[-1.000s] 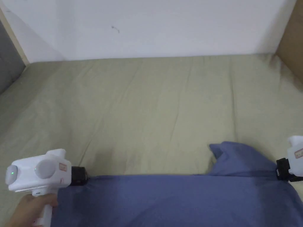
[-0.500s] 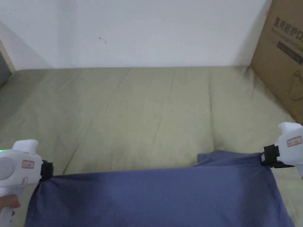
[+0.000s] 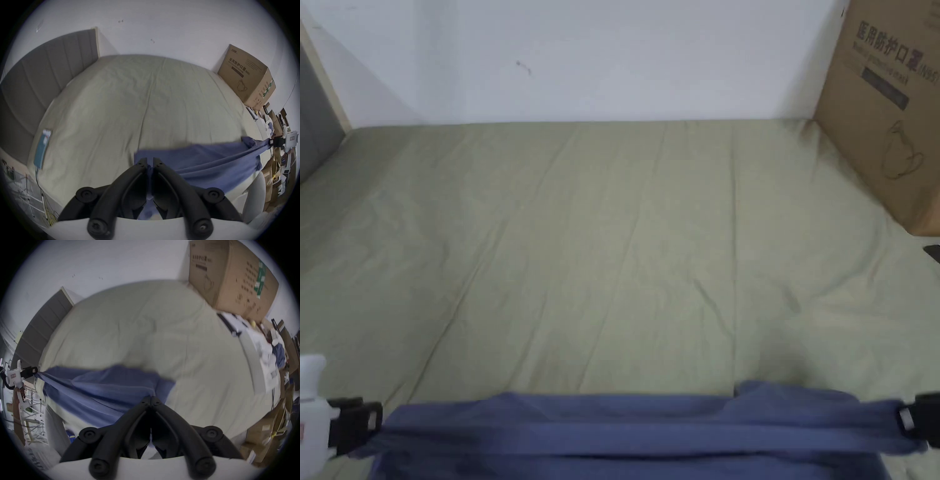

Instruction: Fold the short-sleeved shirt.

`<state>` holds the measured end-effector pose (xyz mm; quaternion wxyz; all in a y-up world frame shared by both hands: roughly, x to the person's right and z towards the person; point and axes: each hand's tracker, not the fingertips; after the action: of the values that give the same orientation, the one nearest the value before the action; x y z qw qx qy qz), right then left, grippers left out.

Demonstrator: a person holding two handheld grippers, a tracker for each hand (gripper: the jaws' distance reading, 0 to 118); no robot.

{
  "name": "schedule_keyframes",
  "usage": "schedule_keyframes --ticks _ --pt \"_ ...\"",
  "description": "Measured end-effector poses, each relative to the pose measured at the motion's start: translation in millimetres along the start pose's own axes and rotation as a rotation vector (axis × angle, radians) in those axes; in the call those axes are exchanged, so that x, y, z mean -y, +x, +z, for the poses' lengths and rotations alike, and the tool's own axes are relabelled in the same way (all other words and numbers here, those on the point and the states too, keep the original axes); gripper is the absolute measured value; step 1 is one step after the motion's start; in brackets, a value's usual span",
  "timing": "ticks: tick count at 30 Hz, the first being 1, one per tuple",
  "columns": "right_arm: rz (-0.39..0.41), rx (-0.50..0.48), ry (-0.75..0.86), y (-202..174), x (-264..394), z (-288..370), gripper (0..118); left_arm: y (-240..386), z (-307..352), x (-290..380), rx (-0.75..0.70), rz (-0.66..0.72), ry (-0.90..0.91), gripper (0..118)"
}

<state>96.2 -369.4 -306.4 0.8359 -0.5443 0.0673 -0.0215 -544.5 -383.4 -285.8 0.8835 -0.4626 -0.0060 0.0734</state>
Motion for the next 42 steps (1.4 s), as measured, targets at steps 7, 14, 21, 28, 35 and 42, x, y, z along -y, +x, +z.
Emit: schedule_keyframes --ticks 7,14,21,28,35,42 --pt "-0.026 0.013 -0.122 -5 68 -64 0 -10 -44 59 -0.036 0.074 -0.128 4" --pt "-0.067 0.075 0.006 1 54 -28 77 -12 -31 44 -0.034 0.113 -0.114 108" --pt "-0.006 0.036 0.191 -54 39 12 24 -28 28 51 0.082 0.3 0.056 104" --pt "0.014 -0.069 0.266 -122 35 -9 0 -43 34 90 0.063 0.425 0.066 0" --pt "0.108 -0.15 0.205 -172 31 -33 0 -76 29 110 0.247 0.675 0.125 20" --pt "0.151 -0.177 0.156 -194 31 -43 0 -89 -17 116 0.475 0.832 0.081 100"
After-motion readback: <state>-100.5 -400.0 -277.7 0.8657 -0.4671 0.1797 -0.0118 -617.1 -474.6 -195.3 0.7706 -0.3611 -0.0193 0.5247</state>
